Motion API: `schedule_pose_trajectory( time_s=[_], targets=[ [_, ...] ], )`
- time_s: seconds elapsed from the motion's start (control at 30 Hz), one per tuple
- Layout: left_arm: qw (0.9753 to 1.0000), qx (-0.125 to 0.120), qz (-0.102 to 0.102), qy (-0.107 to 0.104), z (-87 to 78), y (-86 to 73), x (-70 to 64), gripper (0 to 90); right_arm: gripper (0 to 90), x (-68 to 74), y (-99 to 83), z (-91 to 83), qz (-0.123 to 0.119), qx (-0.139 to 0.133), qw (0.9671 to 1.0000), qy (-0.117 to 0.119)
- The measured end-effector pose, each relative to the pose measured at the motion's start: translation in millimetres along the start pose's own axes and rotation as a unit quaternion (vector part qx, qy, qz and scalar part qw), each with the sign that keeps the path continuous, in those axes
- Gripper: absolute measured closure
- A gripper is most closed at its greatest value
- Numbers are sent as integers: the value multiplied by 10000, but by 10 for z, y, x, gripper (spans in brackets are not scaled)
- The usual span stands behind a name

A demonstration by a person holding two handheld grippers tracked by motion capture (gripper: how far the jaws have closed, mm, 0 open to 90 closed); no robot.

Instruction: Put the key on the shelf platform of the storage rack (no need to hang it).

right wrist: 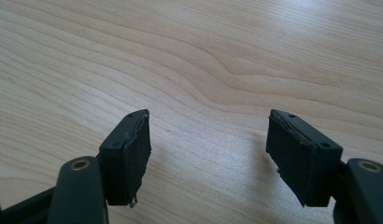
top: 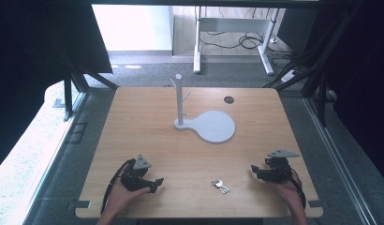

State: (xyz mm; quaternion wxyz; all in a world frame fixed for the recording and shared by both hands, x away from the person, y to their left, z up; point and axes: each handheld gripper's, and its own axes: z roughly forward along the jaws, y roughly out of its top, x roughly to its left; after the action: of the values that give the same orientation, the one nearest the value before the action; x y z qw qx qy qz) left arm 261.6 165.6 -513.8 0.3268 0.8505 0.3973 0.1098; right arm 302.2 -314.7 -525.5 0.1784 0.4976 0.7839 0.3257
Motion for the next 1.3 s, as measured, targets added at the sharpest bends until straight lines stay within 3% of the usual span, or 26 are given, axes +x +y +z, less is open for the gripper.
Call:
schedule_pose_trajectory(
  time_s=[0.2,0.3,0.6,0.77,0.87,1.13,1.3],
  targets=[
    [10000,21,8,-13,5,-1,-3,207,316,25,30,-51,30,-79,9999,133],
    [9999,31,-29,-158,16,8,-1,207,331,45,53,-93,32,-97,9998,197],
    [9998,14,-109,-157,-2,1,35,206,346,101,183,-108,52,101,9995,282],
    [9998,-18,-137,-153,-25,-9,39,206,369,210,331,-196,-209,187,9991,309],
    [9998,-47,-146,-147,-49,-14,38,206,391,297,452,-244,-441,379,9979,292],
    [9998,-44,-143,-153,-60,-15,31,206,439,470,633,-327,-738,514,9942,591],
    [9998,-102,-105,-164,-108,7,-11,206,468,672,744,-341,-1015,603,9888,916]
  ],
)
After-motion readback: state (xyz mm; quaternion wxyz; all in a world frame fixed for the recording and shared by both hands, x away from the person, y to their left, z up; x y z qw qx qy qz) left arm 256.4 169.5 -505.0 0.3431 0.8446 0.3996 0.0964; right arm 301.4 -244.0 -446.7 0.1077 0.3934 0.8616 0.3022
